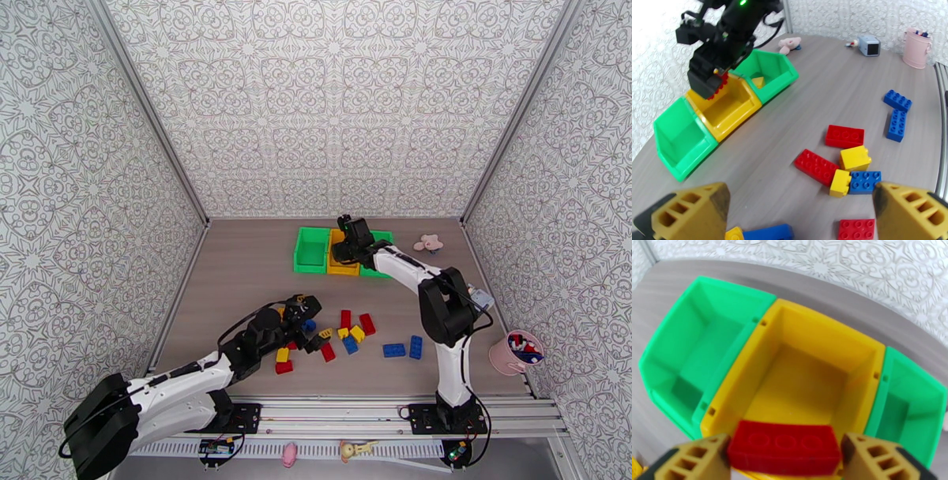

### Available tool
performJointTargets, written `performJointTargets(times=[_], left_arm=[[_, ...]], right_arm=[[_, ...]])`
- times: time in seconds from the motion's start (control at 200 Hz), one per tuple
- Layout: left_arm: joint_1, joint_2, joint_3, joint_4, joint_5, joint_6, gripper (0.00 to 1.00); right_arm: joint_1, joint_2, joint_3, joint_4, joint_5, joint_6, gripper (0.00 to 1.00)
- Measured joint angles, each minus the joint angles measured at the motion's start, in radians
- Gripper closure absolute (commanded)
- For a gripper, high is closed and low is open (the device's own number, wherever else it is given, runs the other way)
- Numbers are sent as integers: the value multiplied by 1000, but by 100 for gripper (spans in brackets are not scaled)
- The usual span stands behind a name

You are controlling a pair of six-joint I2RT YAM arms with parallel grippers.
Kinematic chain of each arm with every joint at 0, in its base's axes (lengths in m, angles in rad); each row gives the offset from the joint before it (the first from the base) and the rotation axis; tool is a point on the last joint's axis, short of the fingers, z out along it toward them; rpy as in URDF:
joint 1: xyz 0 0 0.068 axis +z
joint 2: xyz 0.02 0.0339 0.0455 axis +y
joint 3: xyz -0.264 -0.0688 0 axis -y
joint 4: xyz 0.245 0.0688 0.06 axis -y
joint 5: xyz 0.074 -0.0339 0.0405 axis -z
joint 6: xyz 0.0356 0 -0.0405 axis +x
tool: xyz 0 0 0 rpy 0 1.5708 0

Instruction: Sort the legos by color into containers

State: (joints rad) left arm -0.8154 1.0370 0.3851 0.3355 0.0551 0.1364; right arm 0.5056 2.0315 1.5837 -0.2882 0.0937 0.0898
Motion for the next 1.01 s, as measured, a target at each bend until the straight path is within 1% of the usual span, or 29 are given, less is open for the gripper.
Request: performJointTargets(times=[0.135,0.26,0.375,0.48,0.605,0.745,0.935,1.005], left_arm=[[0,-43,8,-51,-67,-19,0],[19,-75,18,-118,-127,-74,0],[64,-79,64,-224,-204,-168,0],[139,-67,128,-341,-236,-253,0],[211,-19,211,-473,-243,-321,0],[278,69,286,-601,-229,-388,0],[354,234,385,-750,-186,-471,1],[359,288,406,-789,-176,-484,4]], right_arm=[[0,-136,-126,23,-19,-21,10],[0,-285,-241,54,-48,-40,6],[0,-412,-344,82,-97,-66,6],[1,-507,-423,91,-165,-94,5],[13,-591,-477,79,-242,-137,3],[37,-650,-488,58,-356,-191,2],[75,-668,-485,8,-489,-266,2],[93,-659,-473,-25,-523,-288,2]])
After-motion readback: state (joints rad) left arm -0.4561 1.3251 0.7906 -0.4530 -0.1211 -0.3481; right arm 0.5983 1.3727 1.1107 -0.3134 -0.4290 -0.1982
